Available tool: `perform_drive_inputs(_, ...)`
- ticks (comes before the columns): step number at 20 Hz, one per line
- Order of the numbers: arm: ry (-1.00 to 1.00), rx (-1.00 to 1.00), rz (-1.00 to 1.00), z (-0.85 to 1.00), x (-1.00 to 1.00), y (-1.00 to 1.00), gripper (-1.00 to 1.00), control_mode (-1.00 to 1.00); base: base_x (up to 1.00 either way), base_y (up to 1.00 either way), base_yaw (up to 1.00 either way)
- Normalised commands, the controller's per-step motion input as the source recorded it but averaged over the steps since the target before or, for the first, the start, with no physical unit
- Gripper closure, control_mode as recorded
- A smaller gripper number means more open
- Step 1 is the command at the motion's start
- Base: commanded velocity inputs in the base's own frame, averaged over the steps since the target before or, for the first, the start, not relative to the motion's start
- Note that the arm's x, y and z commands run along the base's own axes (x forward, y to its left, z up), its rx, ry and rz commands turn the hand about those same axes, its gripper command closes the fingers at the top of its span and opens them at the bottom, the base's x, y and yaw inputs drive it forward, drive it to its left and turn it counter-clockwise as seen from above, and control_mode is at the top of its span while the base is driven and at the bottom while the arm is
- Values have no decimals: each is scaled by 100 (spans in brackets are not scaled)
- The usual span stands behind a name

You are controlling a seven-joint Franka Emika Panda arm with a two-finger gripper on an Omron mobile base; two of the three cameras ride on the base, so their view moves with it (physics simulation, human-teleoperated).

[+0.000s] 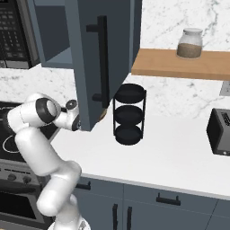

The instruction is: Pick up the bowls on the counter and stack them on top of one another in the open cabinet. Place the smaller bowl on top of the larger bowl.

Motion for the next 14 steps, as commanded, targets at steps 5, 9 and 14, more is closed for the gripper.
perform_drive_inputs(5,-2,0,-2,6,-68,20,100,-100,0,0,0)
perform_drive_inputs(9,0,-4,-7,73,-85,54,100,-100,0,0,0)
perform_drive_inputs(14,0,-2,-4,100,-90,40,100,-100,0,0,0)
